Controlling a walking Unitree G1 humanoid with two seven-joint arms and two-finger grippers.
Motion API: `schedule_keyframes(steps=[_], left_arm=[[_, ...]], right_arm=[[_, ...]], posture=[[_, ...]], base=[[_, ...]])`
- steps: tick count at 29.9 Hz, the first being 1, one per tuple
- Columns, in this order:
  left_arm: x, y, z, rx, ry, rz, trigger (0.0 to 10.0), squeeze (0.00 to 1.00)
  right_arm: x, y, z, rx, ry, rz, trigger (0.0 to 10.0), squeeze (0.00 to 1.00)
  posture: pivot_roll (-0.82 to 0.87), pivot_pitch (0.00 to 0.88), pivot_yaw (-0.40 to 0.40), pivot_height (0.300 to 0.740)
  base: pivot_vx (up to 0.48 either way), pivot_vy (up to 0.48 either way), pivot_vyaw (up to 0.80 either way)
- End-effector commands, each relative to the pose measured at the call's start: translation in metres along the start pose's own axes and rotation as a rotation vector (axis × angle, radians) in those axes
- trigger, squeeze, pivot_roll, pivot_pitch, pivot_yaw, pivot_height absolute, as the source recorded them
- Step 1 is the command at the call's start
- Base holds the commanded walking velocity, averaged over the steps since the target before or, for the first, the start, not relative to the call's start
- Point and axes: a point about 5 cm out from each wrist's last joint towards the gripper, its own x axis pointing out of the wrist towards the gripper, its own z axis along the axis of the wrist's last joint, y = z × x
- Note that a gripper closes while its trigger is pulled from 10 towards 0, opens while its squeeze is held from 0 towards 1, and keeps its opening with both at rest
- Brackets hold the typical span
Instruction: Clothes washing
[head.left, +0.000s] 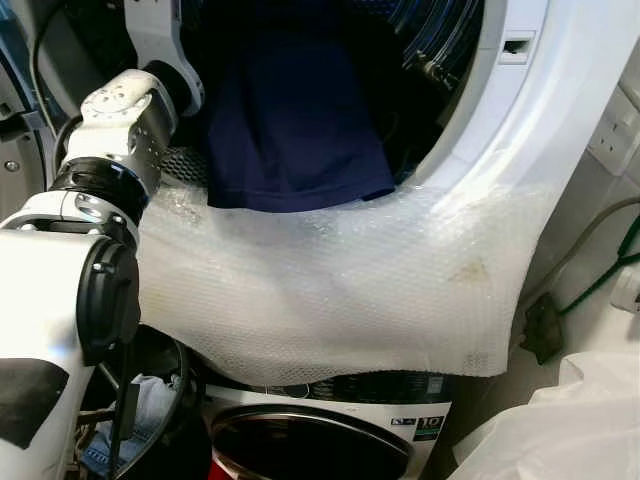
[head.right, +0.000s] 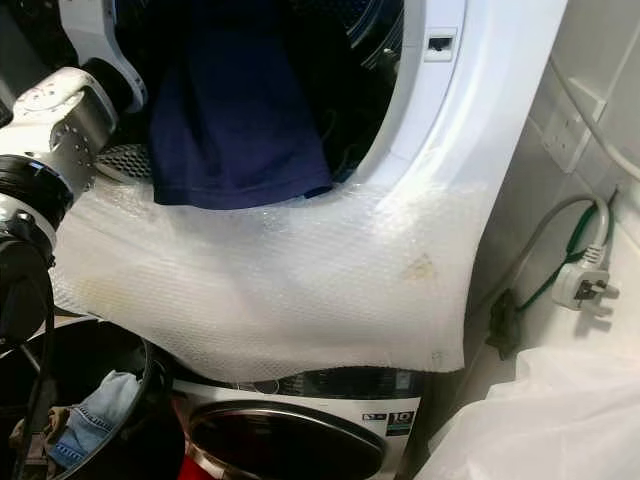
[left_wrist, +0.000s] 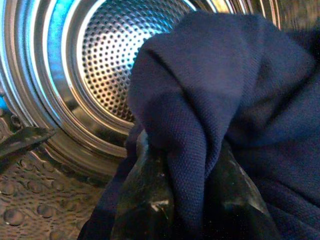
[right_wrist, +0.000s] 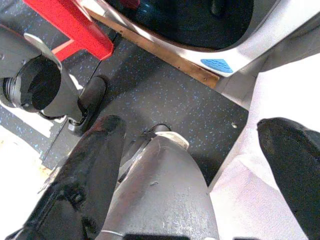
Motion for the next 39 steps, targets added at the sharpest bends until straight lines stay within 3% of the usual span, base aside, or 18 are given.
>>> schedule_keyframes(steps=[1,2,6,9,12,15,18,20,21,23,26,29,31,32,34,35,39], left_arm=[[0.000,-0.011,-0.019,0.023,0.099,-0.075,10.0,0.00],[0.003,-0.023,-0.018,0.021,0.100,-0.193,10.0,0.00],[0.004,-0.043,-0.015,0.057,0.112,-0.445,10.0,0.00],[0.004,-0.046,-0.012,0.063,0.104,-0.481,10.0,0.00],[0.009,-0.040,0.000,0.112,0.052,-0.362,10.0,0.00],[0.012,-0.024,0.028,0.029,-0.112,-0.154,10.0,0.00],[0.011,-0.013,0.050,-0.015,-0.219,-0.032,10.0,0.00],[0.010,-0.009,0.055,-0.008,-0.239,0.019,10.0,0.00],[0.009,-0.001,0.062,-0.027,-0.270,0.124,10.0,0.00],[0.007,0.006,0.064,-0.045,-0.278,0.217,10.0,0.00],[0.007,0.007,0.058,-0.030,-0.252,0.280,10.0,0.00],[0.010,-0.001,0.041,0.010,-0.188,0.257,10.0,0.00],[0.012,-0.009,0.029,0.028,-0.132,0.204,10.0,0.00],[0.014,-0.023,0.016,0.040,-0.086,0.075,10.0,0.00],[0.015,-0.026,0.013,0.048,-0.077,0.047,10.0,0.00],[0.015,-0.033,0.002,0.022,-0.028,-0.036,10.0,0.00],[0.013,-0.042,-0.014,0.023,0.051,-0.151,10.0,0.00]], right_arm=[[-0.004,-0.002,-0.015,0.013,0.047,-0.013,10.0,0.00],[-0.005,-0.004,-0.016,0.032,0.045,-0.027,10.0,0.00],[-0.006,-0.006,-0.019,0.055,0.042,-0.045,10.0,0.00],[-0.006,-0.006,-0.020,0.064,0.041,-0.049,10.0,0.00],[-0.005,-0.007,-0.014,0.067,0.001,-0.039,10.0,0.00],[-0.005,-0.011,-0.010,0.043,-0.013,-0.028,10.0,0.00],[-0.005,-0.016,-0.011,0.032,-0.002,-0.042,10.0,0.00],[-0.006,-0.018,-0.012,0.032,0.000,-0.050,10.0,0.00],[-0.006,-0.021,-0.012,0.026,-0.002,-0.068,10.0,0.00],[-0.007,-0.022,-0.012,0.027,-0.005,-0.080,10.0,0.00],[-0.007,-0.022,-0.014,0.020,-0.004,-0.076,10.0,0.00],[-0.008,-0.020,-0.018,0.018,0.001,-0.080,10.0,0.00],[-0.009,-0.020,-0.020,0.021,0.005,-0.084,10.0,0.00],[-0.010,-0.017,-0.023,0.019,0.009,-0.075,10.0,0.00],[-0.010,-0.016,-0.024,0.018,0.010,-0.072,10.0,0.00],[-0.011,-0.015,-0.026,0.018,0.016,-0.067,10.0,0.00],[-0.012,-0.015,-0.029,0.013,0.025,-0.061,10.0,0.00]], posture=[[-0.21,0.000,0.103,0.740],[-0.22,0.000,0.106,0.740],[-0.23,0.000,0.115,0.740],[-0.23,0.000,0.115,0.740],[-0.22,0.000,0.109,0.740],[-0.21,0.000,0.101,0.740],[-0.20,0.000,0.097,0.740],[-0.21,0.000,0.095,0.740],[-0.20,0.000,0.093,0.740],[-0.21,0.000,0.088,0.740],[-0.21,0.000,0.085,0.740],[-0.21,0.000,0.085,0.740],[-0.22,0.000,0.082,0.740],[-0.22,0.000,0.082,0.740],[-0.23,0.000,0.080,0.740],[-0.23,0.000,0.078,0.740],[-0.22,0.000,0.071,0.740]], base=[[0.000,0.000,0.00],[0.000,0.000,0.00],[0.000,0.000,0.00],[0.000,0.000,0.00],[0.000,0.000,0.00],[0.000,0.000,0.00],[0.000,0.000,0.00],[0.000,0.000,0.00],[0.000,0.000,0.00],[0.000,0.000,0.00],[0.000,0.000,0.00],[0.000,0.000,0.00],[0.000,0.000,0.00],[0.000,0.000,0.00],[0.000,0.000,0.00],[0.000,0.000,0.00],[0.000,0.000,0.00]])
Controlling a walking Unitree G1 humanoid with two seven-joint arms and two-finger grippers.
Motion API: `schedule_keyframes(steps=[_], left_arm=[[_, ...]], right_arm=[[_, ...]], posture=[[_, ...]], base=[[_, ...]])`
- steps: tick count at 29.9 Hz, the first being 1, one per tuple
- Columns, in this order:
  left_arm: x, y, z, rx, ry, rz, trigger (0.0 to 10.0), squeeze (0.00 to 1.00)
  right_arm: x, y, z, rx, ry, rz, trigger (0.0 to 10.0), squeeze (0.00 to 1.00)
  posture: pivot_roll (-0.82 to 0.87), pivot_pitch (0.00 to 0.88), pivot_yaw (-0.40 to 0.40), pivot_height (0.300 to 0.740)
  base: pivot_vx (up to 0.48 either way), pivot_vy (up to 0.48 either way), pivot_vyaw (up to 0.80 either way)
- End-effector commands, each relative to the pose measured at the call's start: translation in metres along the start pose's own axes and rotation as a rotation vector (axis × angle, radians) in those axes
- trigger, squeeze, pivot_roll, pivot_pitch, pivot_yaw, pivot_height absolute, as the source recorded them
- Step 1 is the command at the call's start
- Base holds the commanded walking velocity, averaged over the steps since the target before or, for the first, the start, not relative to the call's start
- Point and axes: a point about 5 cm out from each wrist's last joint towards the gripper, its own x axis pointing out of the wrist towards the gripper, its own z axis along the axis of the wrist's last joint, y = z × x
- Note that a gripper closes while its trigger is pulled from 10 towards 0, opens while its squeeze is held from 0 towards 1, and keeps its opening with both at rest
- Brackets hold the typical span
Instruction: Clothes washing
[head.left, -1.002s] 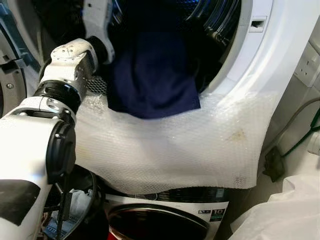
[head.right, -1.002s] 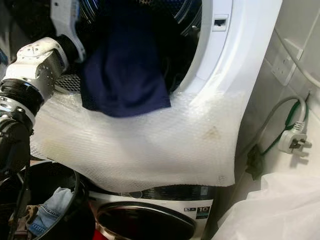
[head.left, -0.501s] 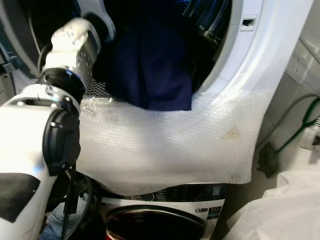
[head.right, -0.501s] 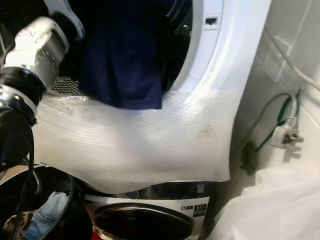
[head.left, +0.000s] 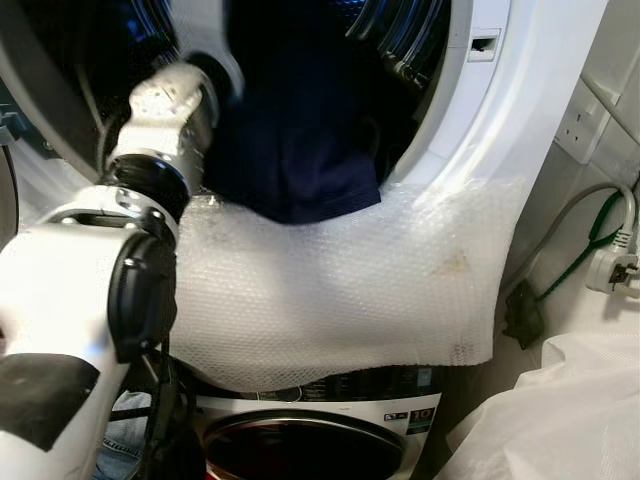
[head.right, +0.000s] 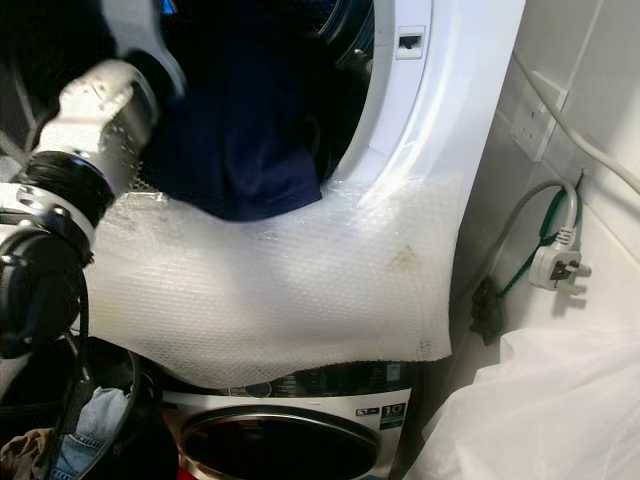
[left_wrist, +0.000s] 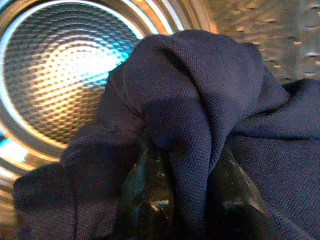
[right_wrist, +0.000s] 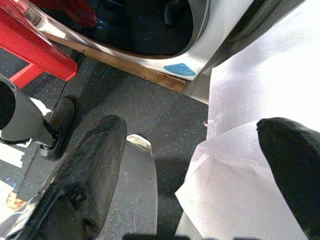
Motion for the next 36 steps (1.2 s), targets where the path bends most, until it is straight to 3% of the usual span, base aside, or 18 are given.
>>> schedule_keyframes(steps=[1,6,8,9,23,25,31,36], left_arm=[[-0.004,-0.007,-0.022,0.025,0.107,-0.091,10.0,0.00],[-0.006,-0.005,-0.024,0.005,0.118,-0.113,10.0,0.00],[-0.007,-0.004,-0.023,0.003,0.118,-0.119,10.0,0.87],[-0.007,-0.003,-0.023,0.002,0.120,-0.120,10.0,1.00],[-0.014,0.019,-0.009,0.025,0.087,-0.068,10.0,1.00],[-0.015,0.024,-0.004,-0.009,0.065,-0.055,10.0,1.00],[-0.019,0.029,0.005,-0.051,0.042,-0.127,10.0,1.00],[-0.025,0.029,0.004,0.012,0.065,-0.270,10.0,1.00]], right_arm=[[-0.006,0.008,-0.019,-0.017,0.071,0.042,10.0,0.00],[-0.005,0.008,-0.016,-0.025,0.067,0.048,10.0,0.00],[-0.004,0.008,-0.015,-0.027,0.064,0.050,10.0,0.00],[-0.003,0.008,-0.013,-0.028,0.062,0.051,10.0,0.00],[-0.001,0.016,-0.009,-0.023,0.059,0.067,10.0,0.00],[-0.001,0.016,-0.008,-0.024,0.059,0.069,10.0,0.00],[0.000,0.017,-0.005,-0.024,0.056,0.071,10.0,0.00],[0.001,0.018,-0.003,-0.020,0.052,0.070,10.0,0.00]], posture=[[-0.22,0.000,0.070,0.740],[-0.21,0.000,0.067,0.740],[-0.21,0.000,0.068,0.740],[-0.21,0.000,0.069,0.740],[-0.18,0.000,0.076,0.740],[-0.18,0.000,0.077,0.740],[-0.18,0.000,0.084,0.740],[-0.17,0.000,0.087,0.740]], base=[[0.000,0.000,0.00],[0.000,0.000,0.00],[0.000,0.000,0.00],[0.000,0.000,0.00],[0.000,0.000,0.00],[0.000,0.000,0.00],[0.000,0.000,0.00],[0.000,0.000,0.00]])
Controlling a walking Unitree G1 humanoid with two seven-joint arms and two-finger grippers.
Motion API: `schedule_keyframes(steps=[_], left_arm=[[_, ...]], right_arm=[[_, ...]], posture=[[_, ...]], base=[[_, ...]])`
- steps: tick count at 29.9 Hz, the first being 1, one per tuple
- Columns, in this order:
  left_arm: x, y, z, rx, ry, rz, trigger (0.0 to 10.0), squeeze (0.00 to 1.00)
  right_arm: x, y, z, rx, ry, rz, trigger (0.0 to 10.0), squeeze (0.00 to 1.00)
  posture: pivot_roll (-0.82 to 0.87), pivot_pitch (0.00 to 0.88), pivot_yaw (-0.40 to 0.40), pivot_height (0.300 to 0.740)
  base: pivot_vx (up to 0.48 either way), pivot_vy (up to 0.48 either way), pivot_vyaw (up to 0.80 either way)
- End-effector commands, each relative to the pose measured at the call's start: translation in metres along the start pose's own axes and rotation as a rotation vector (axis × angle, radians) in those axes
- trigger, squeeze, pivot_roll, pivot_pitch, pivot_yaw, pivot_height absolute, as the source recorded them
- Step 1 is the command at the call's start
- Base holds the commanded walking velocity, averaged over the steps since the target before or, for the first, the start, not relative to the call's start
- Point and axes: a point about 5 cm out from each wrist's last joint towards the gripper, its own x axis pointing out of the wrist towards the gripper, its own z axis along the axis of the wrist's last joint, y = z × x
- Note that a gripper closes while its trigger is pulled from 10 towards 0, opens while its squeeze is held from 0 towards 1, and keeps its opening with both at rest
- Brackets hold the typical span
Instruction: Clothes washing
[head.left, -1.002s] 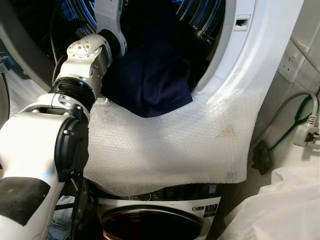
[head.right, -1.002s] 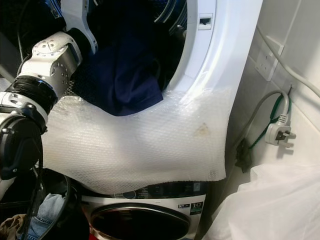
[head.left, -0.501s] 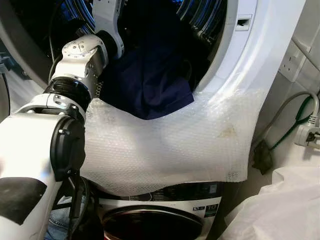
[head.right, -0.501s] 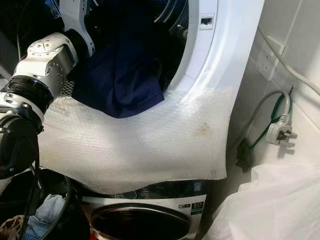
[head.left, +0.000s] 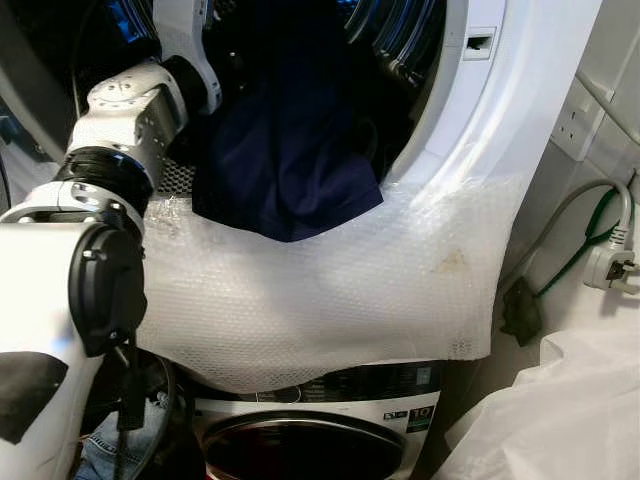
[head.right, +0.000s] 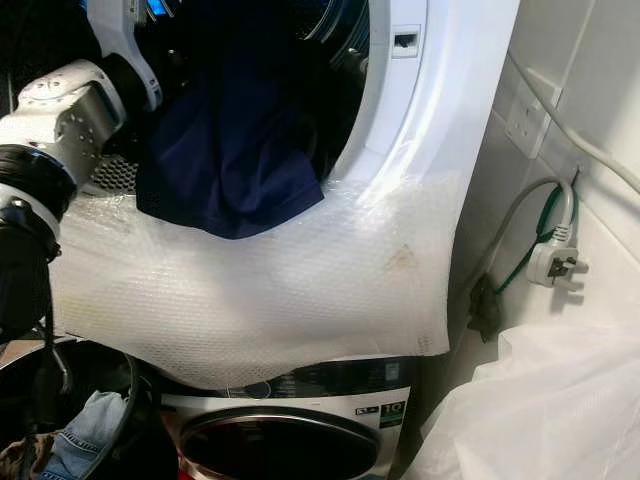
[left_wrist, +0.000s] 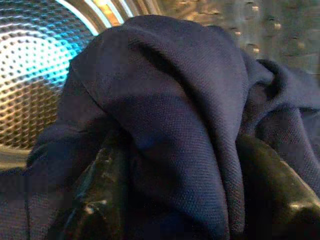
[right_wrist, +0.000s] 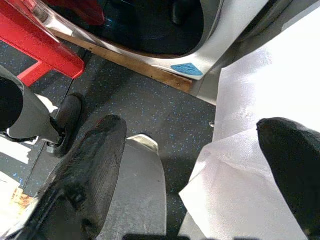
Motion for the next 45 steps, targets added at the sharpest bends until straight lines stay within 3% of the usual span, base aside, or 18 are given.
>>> schedule_keyframes(steps=[1,13,17,30,31,32,34,38,45], left_arm=[[-0.005,0.001,-0.004,0.034,0.026,-0.051,10.0,1.00],[-0.025,0.013,0.004,0.108,0.017,-0.145,10.0,1.00],[-0.029,0.017,0.010,0.123,-0.027,-0.111,10.0,1.00],[-0.045,0.013,0.017,0.187,-0.100,-0.246,10.0,0.97],[-0.047,0.011,0.017,0.213,-0.102,-0.266,10.0,0.34],[-0.050,0.009,0.017,0.239,-0.110,-0.282,10.0,0.00],[-0.056,0.007,0.020,0.288,-0.128,-0.291,10.0,0.00],[-0.060,0.003,0.020,0.302,-0.124,-0.314,10.0,0.00],[-0.073,-0.024,0.035,0.312,-0.197,-0.538,10.0,0.00]], right_arm=[[-0.002,0.012,-0.011,0.000,0.049,0.037,10.0,0.00],[-0.001,0.012,-0.009,-0.009,0.049,0.045,10.0,0.00],[-0.001,0.011,-0.008,-0.011,0.047,0.044,10.0,0.00],[-0.001,0.011,-0.007,-0.013,0.045,0.046,10.0,0.00],[-0.001,0.011,-0.007,-0.014,0.046,0.047,10.0,0.00],[-0.001,0.011,-0.007,-0.015,0.047,0.047,10.0,0.00],[0.000,0.011,-0.006,-0.019,0.046,0.050,10.0,0.00],[0.000,0.011,-0.005,-0.020,0.043,0.051,10.0,0.00],[0.000,0.011,-0.005,-0.024,0.041,0.052,10.0,0.00]], posture=[[-0.17,0.000,0.086,0.740],[-0.15,0.000,0.080,0.740],[-0.15,0.000,0.080,0.740],[-0.14,0.000,0.075,0.740],[-0.13,0.000,0.074,0.740],[-0.13,0.000,0.072,0.740],[-0.13,0.000,0.072,0.740],[-0.13,0.000,0.070,0.740],[-0.12,0.000,0.069,0.740]], base=[[0.000,0.000,0.00],[0.000,0.000,0.00],[0.000,0.000,0.00],[0.000,0.000,0.00],[0.000,0.000,0.00],[0.000,0.000,0.00],[0.000,0.000,0.00],[0.000,0.000,0.00],[0.000,0.000,0.00]])
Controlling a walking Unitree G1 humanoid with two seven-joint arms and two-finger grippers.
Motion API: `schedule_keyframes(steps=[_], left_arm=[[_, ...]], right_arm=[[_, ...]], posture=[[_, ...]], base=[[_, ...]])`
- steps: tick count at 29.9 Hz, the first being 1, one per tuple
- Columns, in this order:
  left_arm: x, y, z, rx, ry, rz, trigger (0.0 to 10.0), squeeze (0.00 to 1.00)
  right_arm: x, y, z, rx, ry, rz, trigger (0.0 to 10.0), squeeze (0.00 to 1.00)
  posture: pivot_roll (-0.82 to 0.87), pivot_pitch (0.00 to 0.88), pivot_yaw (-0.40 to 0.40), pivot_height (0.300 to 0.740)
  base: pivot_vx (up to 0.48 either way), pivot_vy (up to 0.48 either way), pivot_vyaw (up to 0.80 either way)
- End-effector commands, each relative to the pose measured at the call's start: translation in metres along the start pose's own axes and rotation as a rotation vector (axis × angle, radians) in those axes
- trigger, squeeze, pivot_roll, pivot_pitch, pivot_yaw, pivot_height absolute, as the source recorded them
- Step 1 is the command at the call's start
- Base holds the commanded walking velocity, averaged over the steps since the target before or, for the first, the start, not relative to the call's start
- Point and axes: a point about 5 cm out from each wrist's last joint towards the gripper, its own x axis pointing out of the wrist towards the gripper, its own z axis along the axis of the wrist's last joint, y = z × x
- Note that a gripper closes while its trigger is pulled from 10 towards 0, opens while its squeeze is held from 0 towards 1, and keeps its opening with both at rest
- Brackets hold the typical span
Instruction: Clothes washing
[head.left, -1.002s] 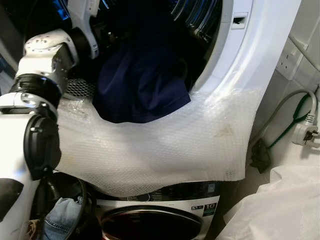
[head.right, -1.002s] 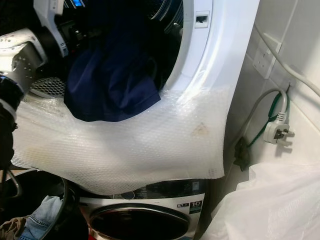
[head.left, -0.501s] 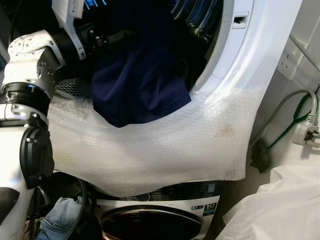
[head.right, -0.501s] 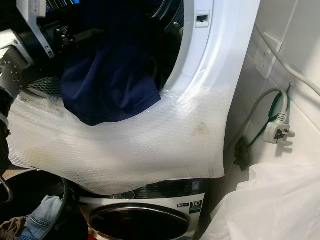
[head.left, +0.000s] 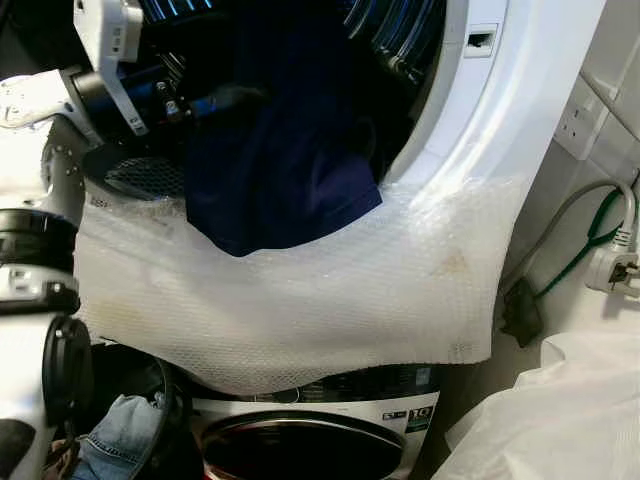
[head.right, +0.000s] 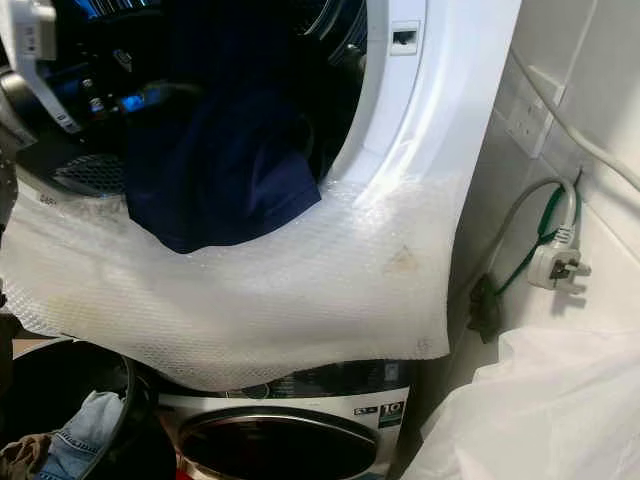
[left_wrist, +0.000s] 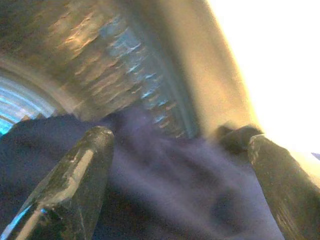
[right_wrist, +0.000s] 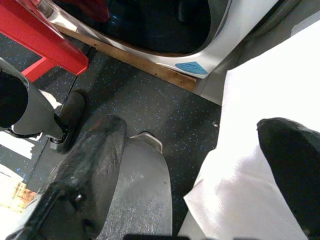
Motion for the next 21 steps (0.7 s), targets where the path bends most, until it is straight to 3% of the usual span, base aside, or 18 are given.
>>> schedule_keyframes(steps=[1,5,8,9,12,16,21], left_arm=[[0.001,-0.011,0.012,0.004,-0.017,-0.119,10.0,0.00],[0.004,-0.029,0.013,-0.042,-0.013,-0.242,10.0,0.00],[0.008,-0.055,0.005,-0.106,0.020,-0.393,10.0,0.00],[0.008,-0.055,0.005,-0.106,0.020,-0.393,10.0,0.00],[0.005,-0.083,-0.008,-0.168,0.079,-0.539,10.0,0.00],[0.003,-0.094,-0.016,-0.226,0.124,-0.566,10.0,0.00],[0.006,-0.092,-0.020,-0.210,0.184,-0.463,10.0,0.00]], right_arm=[[-0.003,0.010,-0.012,-0.006,0.051,0.040,10.0,0.00],[-0.003,0.010,-0.012,-0.005,0.050,0.040,10.0,0.00],[-0.003,0.010,-0.012,-0.004,0.050,0.039,10.0,0.00],[-0.003,0.010,-0.012,-0.004,0.050,0.039,10.0,0.00],[-0.003,0.011,-0.013,-0.006,0.052,0.043,10.0,0.00],[-0.003,0.013,-0.014,-0.008,0.055,0.048,10.0,0.00],[-0.003,0.012,-0.014,-0.011,0.056,0.049,10.0,0.00]], posture=[[-0.12,0.000,0.068,0.740],[-0.12,0.000,0.069,0.740],[-0.12,0.000,0.070,0.740],[-0.12,0.000,0.070,0.740],[-0.12,0.000,0.066,0.740],[-0.12,0.000,0.064,0.740],[-0.12,0.000,0.067,0.740]], base=[[0.000,0.000,0.00],[0.000,0.000,0.00],[0.000,0.000,0.00],[0.000,0.000,0.00],[0.000,0.000,0.00],[0.000,0.000,0.00],[0.000,0.000,0.00]])
